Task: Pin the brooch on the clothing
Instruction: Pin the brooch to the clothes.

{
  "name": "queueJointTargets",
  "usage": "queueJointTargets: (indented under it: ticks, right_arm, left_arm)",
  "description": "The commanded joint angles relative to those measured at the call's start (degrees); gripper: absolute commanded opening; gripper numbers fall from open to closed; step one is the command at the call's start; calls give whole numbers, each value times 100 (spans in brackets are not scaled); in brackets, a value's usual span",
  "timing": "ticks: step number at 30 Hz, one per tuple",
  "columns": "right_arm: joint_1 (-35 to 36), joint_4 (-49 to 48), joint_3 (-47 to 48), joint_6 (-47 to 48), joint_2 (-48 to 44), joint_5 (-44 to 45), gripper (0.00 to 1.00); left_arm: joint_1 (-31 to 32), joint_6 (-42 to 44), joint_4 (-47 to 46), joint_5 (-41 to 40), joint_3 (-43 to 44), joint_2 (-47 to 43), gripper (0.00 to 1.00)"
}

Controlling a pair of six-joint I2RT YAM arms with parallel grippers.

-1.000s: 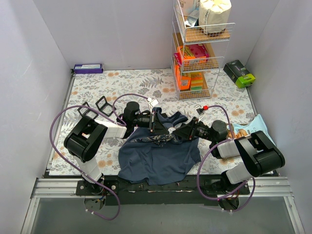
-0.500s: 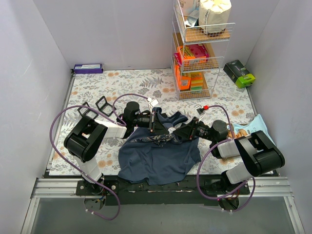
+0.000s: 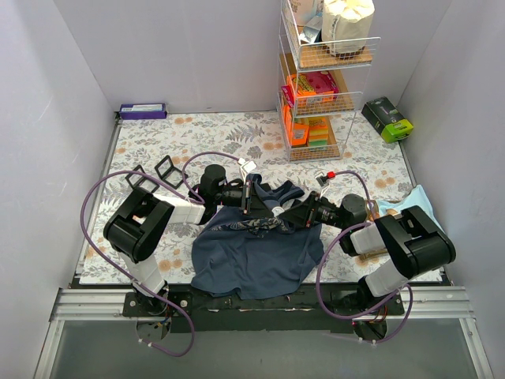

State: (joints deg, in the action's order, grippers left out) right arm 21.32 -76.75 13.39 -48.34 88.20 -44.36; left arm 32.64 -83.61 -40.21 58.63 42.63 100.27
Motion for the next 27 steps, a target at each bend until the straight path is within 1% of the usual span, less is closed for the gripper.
queueJointTargets:
  ticks: [1,11,17,20,23,27]
  right_arm:
    - [-14,-1650,147,9,171,-125,31]
    - [65,-1720,270,-27,347,-257,20]
    - [162,-1536,375,96,355,-336,17]
    - [214,-1343,428,210,320,-363,16]
    - [293,-948,515,447,224,-354,15]
    - [390,-211,621,903,57,-284,15]
  left_arm:
    - [67,-23,-207,149,17,-297,0]
    - [84,12,-128,175,61,-245,0]
    - [93,73,30,149,113,-227,0]
    - [84,231,328,87,184,-218,0]
    - [93,293,452,61,237,-209,0]
    - [93,363,566,52,281,-218,0]
